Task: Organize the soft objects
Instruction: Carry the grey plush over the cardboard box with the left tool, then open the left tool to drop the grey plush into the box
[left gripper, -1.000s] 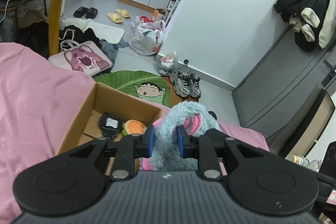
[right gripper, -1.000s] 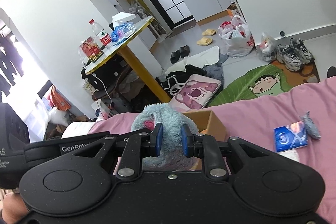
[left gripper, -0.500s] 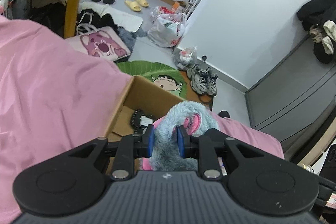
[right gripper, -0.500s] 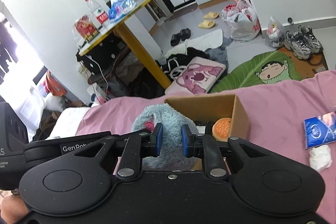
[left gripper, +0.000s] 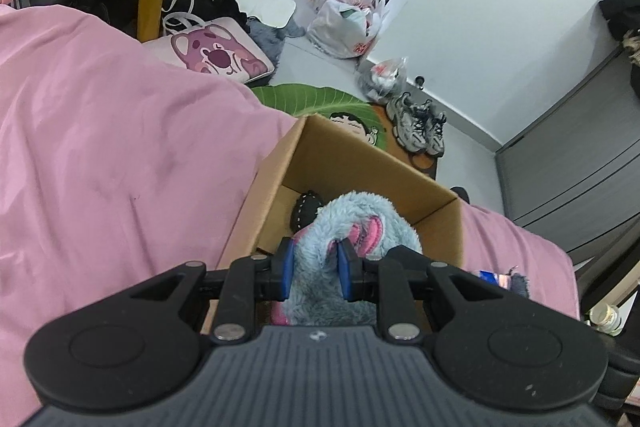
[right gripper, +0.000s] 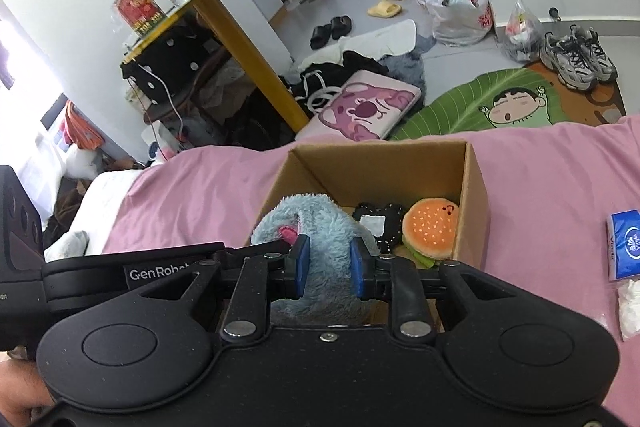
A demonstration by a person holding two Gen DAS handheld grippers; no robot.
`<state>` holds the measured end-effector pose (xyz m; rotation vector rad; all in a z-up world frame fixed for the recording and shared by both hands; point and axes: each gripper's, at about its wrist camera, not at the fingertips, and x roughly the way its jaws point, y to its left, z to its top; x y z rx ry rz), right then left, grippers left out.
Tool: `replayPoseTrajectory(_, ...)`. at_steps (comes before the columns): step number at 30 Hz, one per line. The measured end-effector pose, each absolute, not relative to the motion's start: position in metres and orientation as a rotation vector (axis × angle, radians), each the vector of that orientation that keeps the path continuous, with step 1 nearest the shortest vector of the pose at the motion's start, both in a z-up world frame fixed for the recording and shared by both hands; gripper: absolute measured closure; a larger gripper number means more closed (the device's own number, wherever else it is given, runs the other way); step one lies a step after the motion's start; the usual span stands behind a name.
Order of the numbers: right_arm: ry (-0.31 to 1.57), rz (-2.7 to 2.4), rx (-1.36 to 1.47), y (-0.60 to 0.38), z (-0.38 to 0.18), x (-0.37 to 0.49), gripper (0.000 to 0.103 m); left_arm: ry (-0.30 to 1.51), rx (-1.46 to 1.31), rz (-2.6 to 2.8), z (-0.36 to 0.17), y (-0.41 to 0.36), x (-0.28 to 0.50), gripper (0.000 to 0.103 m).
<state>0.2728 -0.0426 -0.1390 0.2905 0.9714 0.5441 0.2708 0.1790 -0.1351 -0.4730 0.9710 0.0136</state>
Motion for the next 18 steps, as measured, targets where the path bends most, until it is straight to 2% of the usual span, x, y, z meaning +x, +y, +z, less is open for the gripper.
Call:
replayPoseTrajectory(5, 0.997, 0.535, 0.306, -0.043, -0.147, 0.278, 0.078, 1.003, -0.468, 0.034, -0.141, 0.181, 0.277, 0.081)
replayPoseTrajectory(8, 1.01, 0.538, 0.323, -0.042, -0.147, 0.281, 0.074, 0.999, -0.445, 0.053, -0.138, 0.181, 0.279, 0.08)
replayPoseTrajectory(12, 0.998, 0.523, 0.326, -0.046, -0.144, 0.28, 0.057, 0.992, -0.44, 0.077, -0.133, 0.183, 0.278, 0.077)
replayPoseTrajectory(16, 0.981, 0.514, 0.333, -0.05, -0.137, 0.278, 0.047, 0.984, -0.434, 0.095, -0.121, 0.181, 0.273, 0.075)
replayPoseTrajectory(18, 0.969, 0.507, 0.338, -0.053, -0.132, 0.276, 0.041, 0.985, -0.439, 0.111, -0.115, 0.181, 0.272, 0.064)
